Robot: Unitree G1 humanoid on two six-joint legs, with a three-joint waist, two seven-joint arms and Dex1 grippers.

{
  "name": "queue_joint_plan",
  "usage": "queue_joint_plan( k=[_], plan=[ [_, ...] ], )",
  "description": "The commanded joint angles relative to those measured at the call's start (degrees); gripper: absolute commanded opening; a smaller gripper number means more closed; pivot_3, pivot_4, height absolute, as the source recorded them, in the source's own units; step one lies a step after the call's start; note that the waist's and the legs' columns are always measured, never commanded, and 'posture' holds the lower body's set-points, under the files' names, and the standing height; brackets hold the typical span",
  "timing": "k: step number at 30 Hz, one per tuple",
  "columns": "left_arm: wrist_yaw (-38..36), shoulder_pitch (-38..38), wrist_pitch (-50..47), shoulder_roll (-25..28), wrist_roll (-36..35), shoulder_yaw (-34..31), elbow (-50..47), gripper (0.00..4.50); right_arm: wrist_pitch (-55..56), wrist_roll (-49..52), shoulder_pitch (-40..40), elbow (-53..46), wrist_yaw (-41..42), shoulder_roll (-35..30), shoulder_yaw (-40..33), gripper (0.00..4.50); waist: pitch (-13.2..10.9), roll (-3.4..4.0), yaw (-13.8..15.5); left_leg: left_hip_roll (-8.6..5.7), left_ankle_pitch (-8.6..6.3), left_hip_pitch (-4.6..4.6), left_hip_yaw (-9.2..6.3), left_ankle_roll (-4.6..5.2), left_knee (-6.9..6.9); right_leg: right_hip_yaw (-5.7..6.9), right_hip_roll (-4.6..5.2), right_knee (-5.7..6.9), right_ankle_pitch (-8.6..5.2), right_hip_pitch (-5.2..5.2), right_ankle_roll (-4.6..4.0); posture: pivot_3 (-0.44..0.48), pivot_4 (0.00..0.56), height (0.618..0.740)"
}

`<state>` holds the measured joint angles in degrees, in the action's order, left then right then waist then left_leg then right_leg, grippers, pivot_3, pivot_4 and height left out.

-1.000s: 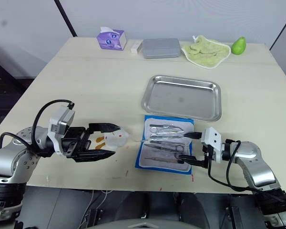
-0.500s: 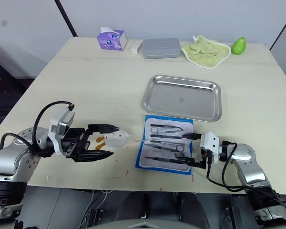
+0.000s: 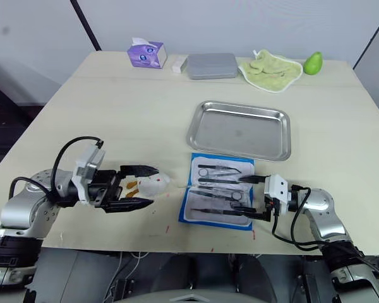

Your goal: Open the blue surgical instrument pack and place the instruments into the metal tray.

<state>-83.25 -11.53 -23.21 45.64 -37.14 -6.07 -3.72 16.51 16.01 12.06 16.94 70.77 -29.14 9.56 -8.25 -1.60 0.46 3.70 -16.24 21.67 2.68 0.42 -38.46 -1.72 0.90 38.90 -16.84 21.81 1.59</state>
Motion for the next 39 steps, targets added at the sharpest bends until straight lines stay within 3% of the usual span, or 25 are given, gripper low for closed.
queue_joint_plan(
  k=[1,4,9,15,22,27,39],
  plan=[
    [2.6,-2.4,0.6,-0.7,1.6,0.9,-1.1,4.50,-1.1,-3.6,-1.6,5.0,-0.7,-0.4,1.5,4.46,0.0,-0.02,0.0,0.00,0.00,0.00,-0.01,0.00,0.00,0.00,0.00,0.00,0.00,0.00,0.00,0.000,0.150,0.740],
    [5.1,-6.3,-0.2,-2.1,3.5,3.5,-2.3,4.50,-1.7,-3.2,-2.0,4.3,-0.5,-0.4,1.6,4.46,0.0,-0.02,0.0,0.00,0.00,-0.02,-0.02,0.00,0.00,0.02,0.00,-0.01,0.00,-0.05,0.00,0.000,0.150,0.740],
    [11.6,-13.6,0.5,-3.8,13.5,11.1,-0.4,4.50,-2.7,-3.1,-2.3,3.1,-0.8,-0.2,1.6,4.46,0.1,-0.11,0.2,-0.02,0.00,-0.02,-0.02,0.00,-0.02,0.05,0.00,-0.02,0.00,-0.11,0.00,0.000,0.150,0.740],
    [10.8,-22.2,4.8,-8.2,20.3,18.1,9.2,4.50,-3.0,-3.3,-2.6,2.5,-2.0,-0.2,1.4,4.46,0.1,-0.09,0.0,-0.03,0.00,-0.03,-0.01,0.00,-0.01,0.02,-0.04,-0.03,0.00,-0.10,0.00,0.000,0.150,0.740],
    [8.5,-27.4,12.9,-12.5,26.1,22.6,18.2,2.25,-4.1,-3.0,-3.6,0.3,-2.7,-0.7,1.0,4.50,0.1,-0.08,0.2,-0.04,0.00,0.00,-0.02,0.00,-0.03,0.04,-0.04,-0.05,0.00,-0.10,0.00,0.000,0.150,0.740],
    [10.6,-30.5,15.2,-16.5,30.3,24.9,21.9,2.25,-5.0,-2.9,-3.7,-0.9,-3.3,-0.7,0.8,4.50,0.1,-0.08,0.2,-0.05,0.00,0.02,-0.03,0.00,-0.04,0.04,-0.03,-0.04,0.00,-0.09,0.00,0.000,0.150,0.740],
    [10.5,-30.9,14.1,-17.7,33.0,25.7,23.9,2.25,-5.6,-3.0,-3.8,-1.8,-3.9,-0.7,0.9,4.50,0.1,-0.06,-0.1,-0.05,0.00,0.03,-0.05,0.00,-0.03,0.03,-0.04,-0.05,0.00,-0.08,0.01,0.000,0.150,0.740]
  ],
)
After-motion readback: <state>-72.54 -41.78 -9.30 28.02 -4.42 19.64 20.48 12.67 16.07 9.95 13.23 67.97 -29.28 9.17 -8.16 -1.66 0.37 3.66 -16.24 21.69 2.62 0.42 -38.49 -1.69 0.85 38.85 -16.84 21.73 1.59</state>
